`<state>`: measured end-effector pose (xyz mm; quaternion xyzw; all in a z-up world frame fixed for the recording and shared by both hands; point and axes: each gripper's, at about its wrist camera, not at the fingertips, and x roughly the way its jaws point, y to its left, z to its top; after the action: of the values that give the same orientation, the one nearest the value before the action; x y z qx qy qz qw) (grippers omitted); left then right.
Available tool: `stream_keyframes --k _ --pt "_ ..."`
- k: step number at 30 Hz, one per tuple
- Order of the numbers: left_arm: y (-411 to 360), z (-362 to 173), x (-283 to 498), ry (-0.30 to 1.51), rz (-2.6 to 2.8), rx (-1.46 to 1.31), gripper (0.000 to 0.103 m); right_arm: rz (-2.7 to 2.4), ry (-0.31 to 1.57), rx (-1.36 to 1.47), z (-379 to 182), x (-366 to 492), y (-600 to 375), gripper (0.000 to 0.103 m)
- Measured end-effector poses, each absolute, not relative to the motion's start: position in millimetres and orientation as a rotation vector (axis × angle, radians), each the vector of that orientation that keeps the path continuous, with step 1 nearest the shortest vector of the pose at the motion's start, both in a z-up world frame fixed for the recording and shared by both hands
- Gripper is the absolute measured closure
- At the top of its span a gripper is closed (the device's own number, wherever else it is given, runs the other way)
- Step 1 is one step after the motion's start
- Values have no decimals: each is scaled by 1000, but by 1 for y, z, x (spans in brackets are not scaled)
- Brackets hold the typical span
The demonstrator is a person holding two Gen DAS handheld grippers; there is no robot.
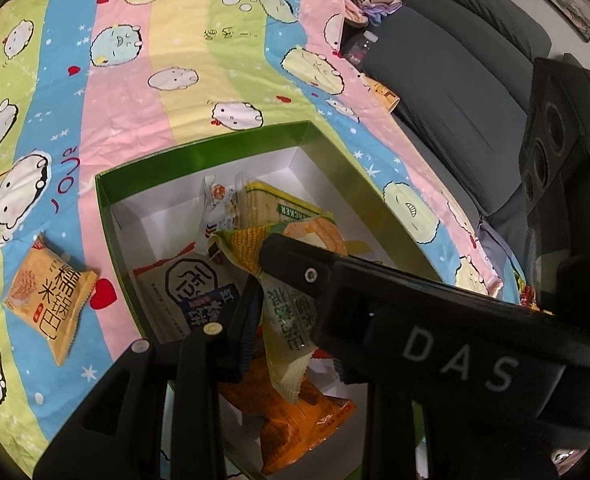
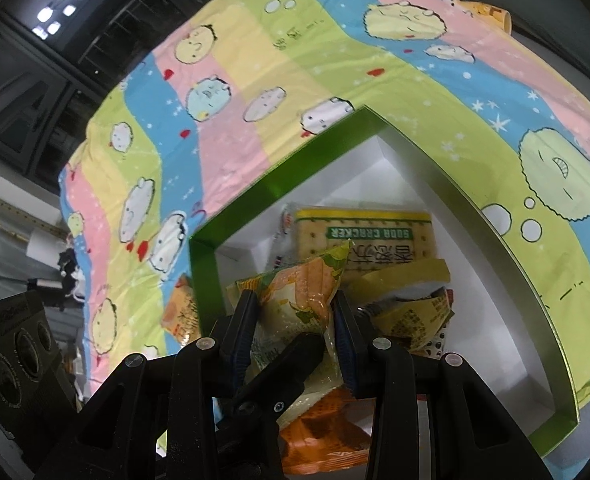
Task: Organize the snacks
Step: 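Lower the clear bag into the box and open the right gripper, then move the right gripper to the yellow rice-cracker packet and grasp it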
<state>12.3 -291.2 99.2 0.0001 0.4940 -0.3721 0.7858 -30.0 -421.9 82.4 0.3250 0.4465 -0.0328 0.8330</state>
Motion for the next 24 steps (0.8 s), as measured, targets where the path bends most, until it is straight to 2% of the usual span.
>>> stream_keyframes --k 9,12,16,18,21,23,24 --pt "-291 95 14 1071 -793 -6 75 -124 985 680 74 -29 -427 63" --pt "-286 100 13 1056 -796 -4 72 -132 973 681 77 -31 -428 62" --pt "-271 112 11 1016 -780 -11 57 -160 934 657 86 -35 -426 48" --pt "-260 119 11 993 -765 -21 53 -166 906 642 93 -37 -424 43" --pt "-232 129 13 958 -717 -48 36 -162 864 605 104 -40 -417 42" --pt "-215 133 13 937 -689 -68 26 -151 840 575 111 -41 -409 35" --pt "-204 135 14 929 -668 -79 25 -146 830 564 114 -41 -405 29"
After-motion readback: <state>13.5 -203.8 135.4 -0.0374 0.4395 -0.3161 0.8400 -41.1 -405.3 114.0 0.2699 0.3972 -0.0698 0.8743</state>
